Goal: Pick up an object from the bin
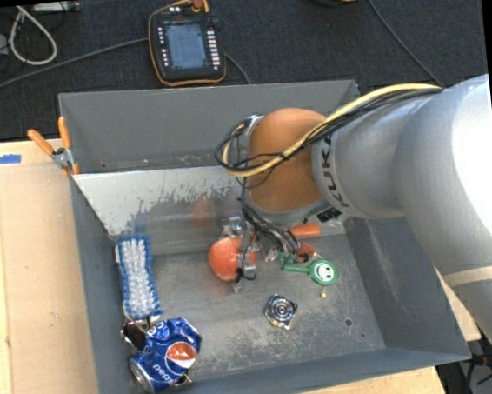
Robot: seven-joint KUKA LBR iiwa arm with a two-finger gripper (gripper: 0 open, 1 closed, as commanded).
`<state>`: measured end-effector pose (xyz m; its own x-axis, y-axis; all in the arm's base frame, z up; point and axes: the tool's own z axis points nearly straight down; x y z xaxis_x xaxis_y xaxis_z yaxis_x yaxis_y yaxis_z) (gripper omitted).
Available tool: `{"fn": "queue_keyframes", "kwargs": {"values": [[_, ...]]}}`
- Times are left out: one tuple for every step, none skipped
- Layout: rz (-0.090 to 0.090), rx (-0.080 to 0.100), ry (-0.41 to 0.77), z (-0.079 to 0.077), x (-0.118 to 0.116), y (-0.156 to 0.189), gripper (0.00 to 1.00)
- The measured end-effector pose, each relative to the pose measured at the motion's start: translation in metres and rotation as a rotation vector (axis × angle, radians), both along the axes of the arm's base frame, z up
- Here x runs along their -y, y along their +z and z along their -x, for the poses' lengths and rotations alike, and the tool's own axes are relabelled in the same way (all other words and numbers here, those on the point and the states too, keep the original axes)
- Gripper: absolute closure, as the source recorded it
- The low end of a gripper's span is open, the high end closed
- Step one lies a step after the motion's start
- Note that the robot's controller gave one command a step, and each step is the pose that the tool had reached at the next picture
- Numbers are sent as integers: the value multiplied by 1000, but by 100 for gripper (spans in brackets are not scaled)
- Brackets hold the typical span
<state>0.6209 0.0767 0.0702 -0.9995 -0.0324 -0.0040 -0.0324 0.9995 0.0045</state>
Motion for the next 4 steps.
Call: {"fn": "queue_keyframes", "kwargs": {"values": [[0,0,0,0,0,0,100],[0,-4,-1,2,0,9,100],[-1,-1,-1,1,0,24,100],[-1,-5,-2,2,0,43,100]]}}
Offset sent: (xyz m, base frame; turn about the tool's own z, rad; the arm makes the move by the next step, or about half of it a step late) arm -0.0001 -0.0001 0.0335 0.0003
